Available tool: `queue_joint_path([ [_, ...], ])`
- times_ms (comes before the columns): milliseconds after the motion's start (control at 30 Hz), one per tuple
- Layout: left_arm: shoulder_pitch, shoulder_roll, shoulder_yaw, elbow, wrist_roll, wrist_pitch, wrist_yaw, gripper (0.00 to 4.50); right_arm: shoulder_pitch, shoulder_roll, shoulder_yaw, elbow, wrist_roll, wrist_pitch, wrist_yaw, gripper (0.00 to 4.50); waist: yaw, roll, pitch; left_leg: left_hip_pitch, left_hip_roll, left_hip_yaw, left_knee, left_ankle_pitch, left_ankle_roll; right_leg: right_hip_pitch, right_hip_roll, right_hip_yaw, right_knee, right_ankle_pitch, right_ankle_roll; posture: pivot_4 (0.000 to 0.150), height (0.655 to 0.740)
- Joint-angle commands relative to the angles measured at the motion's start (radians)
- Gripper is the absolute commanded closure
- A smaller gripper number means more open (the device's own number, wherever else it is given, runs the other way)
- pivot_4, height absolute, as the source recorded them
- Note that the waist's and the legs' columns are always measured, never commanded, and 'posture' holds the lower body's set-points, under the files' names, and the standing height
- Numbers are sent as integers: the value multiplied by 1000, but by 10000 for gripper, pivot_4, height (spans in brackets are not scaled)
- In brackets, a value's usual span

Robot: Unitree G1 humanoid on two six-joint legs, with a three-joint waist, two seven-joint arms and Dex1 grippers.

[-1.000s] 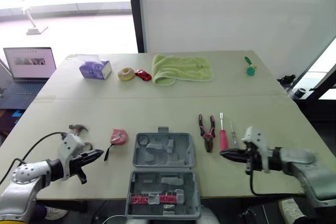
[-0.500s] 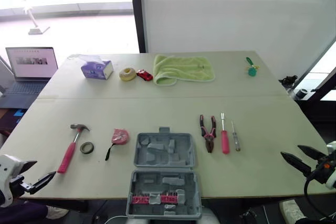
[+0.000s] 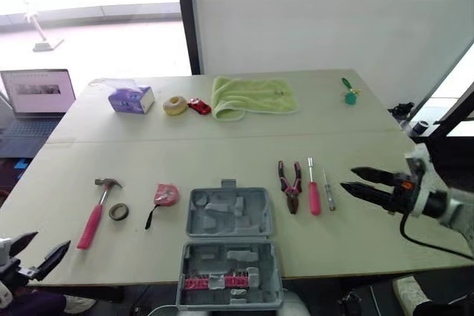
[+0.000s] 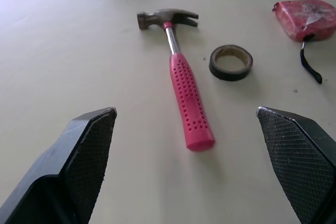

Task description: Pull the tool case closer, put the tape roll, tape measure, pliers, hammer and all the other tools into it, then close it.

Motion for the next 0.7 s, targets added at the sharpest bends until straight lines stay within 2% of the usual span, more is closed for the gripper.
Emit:
queue_joint_path([
  [33, 81, -64, 2, -150, -15, -4, 37, 0, -133, -25, 87, -74, 69, 112, 50, 544, 6, -3, 1, 0, 0, 1, 0, 0, 0, 0, 0, 1, 0, 0, 0, 1500, 7400],
  [133, 153, -149, 17, -257, -36, 5, 96, 0, -284, -6, 199, -77, 52, 141, 91, 544, 27, -6, 1, -1, 1, 2, 1, -1, 0, 0, 0, -4, -1, 0, -1, 1500, 7400],
  [233, 242, -248, -5, -391, -35, -1, 154, 0, -423, 21, 332, -69, -16, 101, 154, 544, 25, -7, 2, -2, 1, 5, 2, -1, 0, 1, -1, -3, -3, 0, -1, 1500, 7400],
  [367, 310, -337, -91, -521, 48, 36, 261, 0, -541, 63, 449, -33, -107, 36, 204, 544, 26, -7, 2, -3, 2, 8, 1, -2, 0, 0, -1, -3, -5, 1, -1, 1500, 7400],
  [467, 284, -356, -133, -593, 68, 115, 368, 0, -583, 83, 488, 1, -166, -17, 219, 544, 31, -8, 2, -3, 3, 7, 1, -2, 0, 0, 0, -6, -5, 1, -1, 1500, 7400],
  [700, 24, -233, -200, -671, 83, 417, 564, 0, -575, 88, 518, -11, -229, -55, 236, 544, 25, -7, 2, -3, 4, 7, 2, -2, 1, 0, 2, -7, -3, 1, -1, 1500, 7400],
])
